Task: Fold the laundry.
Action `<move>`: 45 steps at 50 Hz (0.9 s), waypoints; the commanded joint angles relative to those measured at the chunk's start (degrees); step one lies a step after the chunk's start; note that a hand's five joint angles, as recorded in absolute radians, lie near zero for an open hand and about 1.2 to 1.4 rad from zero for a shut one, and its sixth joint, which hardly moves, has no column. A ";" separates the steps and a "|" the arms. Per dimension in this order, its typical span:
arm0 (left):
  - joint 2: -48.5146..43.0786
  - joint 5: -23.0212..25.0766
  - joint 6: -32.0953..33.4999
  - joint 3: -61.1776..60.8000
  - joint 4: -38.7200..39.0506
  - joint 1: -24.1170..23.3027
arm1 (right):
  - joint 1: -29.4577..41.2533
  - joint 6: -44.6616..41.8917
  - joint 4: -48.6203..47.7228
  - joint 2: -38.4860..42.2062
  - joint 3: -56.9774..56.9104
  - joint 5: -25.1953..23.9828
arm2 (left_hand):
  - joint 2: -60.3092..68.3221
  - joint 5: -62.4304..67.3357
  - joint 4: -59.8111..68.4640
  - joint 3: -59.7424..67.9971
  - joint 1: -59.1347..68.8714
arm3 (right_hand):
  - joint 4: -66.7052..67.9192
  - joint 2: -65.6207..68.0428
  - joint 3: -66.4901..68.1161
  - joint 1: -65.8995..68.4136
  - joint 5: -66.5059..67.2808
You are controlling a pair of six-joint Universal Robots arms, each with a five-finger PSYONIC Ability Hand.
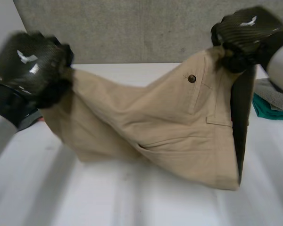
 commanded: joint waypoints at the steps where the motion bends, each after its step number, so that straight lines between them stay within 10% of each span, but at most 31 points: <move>1: -19.24 -0.78 0.65 0.62 0.49 -8.52 | 0.12 -1.34 -1.32 17.68 -5.05 0.91 | 11.49 13.78 11.28 11.79 13.34 | 11.44 12.78 11.83 17.24 13.00; 5: -26.37 -3.86 0.47 2.11 1.80 -10.91 | 0.38 -3.10 -3.42 24.54 -6.54 3.97 | 11.49 13.78 11.28 11.79 13.34 | 11.44 12.78 11.83 17.24 13.00; 9: -28.75 -6.23 0.30 3.87 3.91 -11.00 | 0.82 -3.10 -7.81 27.36 -6.63 9.76 | 11.49 13.78 11.28 11.79 13.34 | -58.56 -57.22 -58.17 -52.76 -57.00; 13: -28.67 -7.64 0.30 4.31 5.67 -10.91 | 0.12 -2.05 -9.32 26.84 -4.27 13.21 | 11.49 13.78 11.28 11.79 13.34 | -58.56 -57.22 -58.17 -52.76 -57.00; 16: -28.14 -8.96 1.00 3.87 6.11 -11.08 | 0.12 -1.87 -8.79 23.34 -1.28 13.30 | -40.81 -38.52 -41.02 -40.51 -38.96 | -58.56 -57.22 -58.17 -52.76 -57.00; 18: -27.79 -9.83 1.44 3.79 5.68 -11.00 | 0.30 -1.78 -8.18 16.84 2.41 13.56 | -52.39 -50.11 -52.60 -52.09 -50.54 | -58.56 -57.22 -58.17 -52.76 -57.00; 32: -21.46 -6.69 1.70 -3.24 5.67 -2.74 | 1.00 4.36 0.88 4.42 22.54 7.33 | -41.65 -39.36 -41.86 -41.35 -39.80 | -54.29 -52.95 -53.90 -48.49 -52.72; 45: -31.38 7.65 3.98 -5.80 8.65 2.19 | 3.81 9.47 -21.35 8.28 35.12 3.28 | -40.97 -38.68 -41.18 -40.67 -39.12 | -39.64 -38.30 -39.25 -33.84 -38.08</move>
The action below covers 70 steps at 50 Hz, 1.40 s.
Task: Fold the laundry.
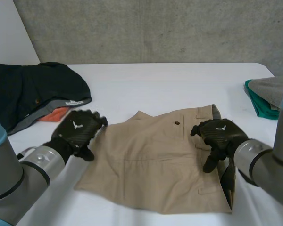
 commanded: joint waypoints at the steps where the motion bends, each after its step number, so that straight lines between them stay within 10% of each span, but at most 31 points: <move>1: -7.08 3.94 2.33 1.00 2.86 1.20 | 3.18 0.05 -11.91 4.80 3.19 -0.09 | 3.92 3.45 3.67 3.80 4.07 | 5.86 6.71 6.00 6.07 5.33; 7: -11.57 3.76 3.74 2.14 5.68 1.12 | 4.24 -0.21 -15.86 11.04 1.70 0.17 | 6.26 5.80 6.01 6.14 6.42 | 8.55 9.40 8.68 8.76 8.02; 13: -12.72 2.10 3.39 3.99 8.75 0.42 | 4.42 -0.48 -18.76 13.69 0.20 1.66 | 56.34 55.87 56.09 56.21 56.49 | 41.13 41.98 41.26 41.34 40.60; 18: -10.44 1.13 3.13 4.78 9.64 -0.46 | 4.86 -1.44 -19.47 12.47 -1.82 4.56 | 56.38 55.91 56.13 56.26 56.53 | 56.77 57.62 56.91 56.98 56.24; 27: 15.56 0.95 -2.75 8.03 9.46 -1.61 | 4.77 -9.61 -6.69 -13.19 -12.95 5.54 | 56.38 55.91 56.13 56.26 56.53 | 56.77 57.62 56.91 56.98 56.24; 42: 32.46 -2.91 -14.18 32.54 -7.76 -0.90 | 5.04 -9.45 20.59 -18.21 -52.42 2.37 | 56.38 55.91 56.13 56.26 56.53 | 56.77 57.62 56.91 56.98 56.24; 53: 25.00 -4.23 -14.98 44.50 -11.63 -0.73 | 4.16 -6.37 23.68 -17.08 -58.42 2.10 | 56.38 55.91 56.13 56.26 56.53 | 56.77 57.62 56.91 56.98 56.24; 70: -16.37 -4.06 -13.49 55.04 -4.36 -0.90 | 4.33 -2.76 14.03 13.50 -58.07 3.07 | 56.38 55.91 56.13 56.26 56.53 | 56.77 57.62 56.91 56.98 56.24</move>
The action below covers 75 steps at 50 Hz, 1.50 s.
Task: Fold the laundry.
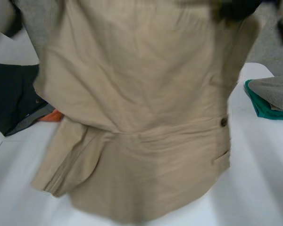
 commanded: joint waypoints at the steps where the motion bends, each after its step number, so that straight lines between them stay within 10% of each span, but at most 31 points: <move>1: -19.46 0.15 1.13 6.11 6.91 -0.75 | 0.05 1.47 -10.44 15.10 -1.61 0.94 | 11.31 13.52 11.23 11.62 14.18 | 11.42 12.41 11.85 15.23 12.81; 8: -35.27 -1.78 2.01 14.71 18.85 -0.93 | 0.05 0.59 -30.48 30.04 -5.13 4.28 | 11.31 13.52 11.23 11.62 14.18 | 5.65 6.64 6.08 9.46 7.05; 11: -38.72 -2.93 2.10 18.24 20.89 -1.02 | 0.05 -0.02 -37.07 34.61 -7.14 4.81 | -46.78 -44.57 -46.86 -46.47 -43.91 | -58.58 -57.59 -58.15 -54.77 -57.19; 14: -40.49 -4.51 2.01 21.06 21.33 -0.93 | -0.03 -0.47 -39.90 36.03 -8.38 5.51 | -58.69 -56.48 -58.77 -58.38 -55.82 | -58.58 -57.59 -58.15 -54.77 -57.19; 27: -23.90 -13.74 2.01 8.69 17.65 -3.92 | -2.31 -2.74 -23.44 21.03 -6.02 6.76 | -58.69 -56.48 -58.77 -58.38 -55.82 | -58.58 -57.59 -58.15 -54.77 -57.19; 40: 1.43 -13.74 1.57 -29.45 -11.79 -7.78 | -6.54 -9.51 3.16 9.41 17.69 -2.12 | -46.89 -44.67 -46.96 -46.58 -44.01 | -52.79 -51.80 -52.36 -48.98 -51.39; 54: 3.37 -10.84 1.22 -53.29 -0.91 -8.40 | -12.16 -15.58 -29.32 2.81 60.23 -14.34 | -42.84 -40.63 -42.91 -42.53 -39.96 | -36.30 -35.30 -35.87 -32.48 -34.90; 66: -4.62 -10.93 1.22 -53.38 5.07 -8.49 | -11.90 -16.11 -46.05 6.84 67.29 -15.58 | -31.08 -28.86 -31.15 -30.77 -28.20 | -32.77 -31.78 -32.34 -28.96 -31.38; 75: -6.74 -11.10 1.40 -53.21 8.94 -8.84 | -11.81 -16.90 -47.82 11.24 65.45 -15.41 | 7.92 10.13 7.85 8.23 10.79 | -23.02 -22.03 -22.59 -19.21 -21.63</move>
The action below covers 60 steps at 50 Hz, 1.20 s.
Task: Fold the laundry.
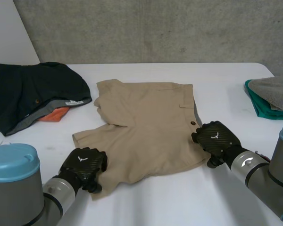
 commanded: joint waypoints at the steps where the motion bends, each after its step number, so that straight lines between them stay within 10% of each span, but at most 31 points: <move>1: -0.85 -0.06 0.10 0.11 3.04 -0.26 | 0.12 -1.13 -0.62 3.65 -1.88 0.29 | 31.37 32.09 31.77 31.88 30.80 | 12.99 13.13 12.86 13.36 12.79; 5: -0.68 -0.33 0.89 0.20 3.22 -0.61 | -0.14 -2.97 -0.71 3.74 -2.40 0.64 | 31.71 32.43 32.12 32.22 31.14 | 46.38 46.53 46.25 46.76 46.19; 15: 10.47 0.11 4.31 -0.68 -6.95 -1.84 | -0.50 -3.94 3.58 -9.60 1.72 3.28 | 31.71 32.43 32.12 32.22 31.14 | 46.41 46.56 46.28 46.79 46.22; 27: 17.26 0.73 20.14 -2.18 -34.12 -10.62 | -11.57 -25.37 56.65 -22.27 2.96 2.76 | 31.71 32.43 32.12 32.22 31.14 | 46.41 46.56 46.28 46.79 46.22; 42: 4.61 0.20 21.89 9.42 -11.03 -4.05 | -4.19 -11.94 35.42 -16.75 -2.84 3.10 | 31.71 32.43 32.12 32.22 31.14 | 46.41 46.56 46.28 46.79 46.22; 60: -26.41 -0.59 23.13 45.79 8.93 -0.53 | 3.11 -3.68 9.14 12.25 -31.66 20.50 | 31.71 32.43 32.12 32.22 31.14 | 46.41 46.56 46.28 46.79 46.22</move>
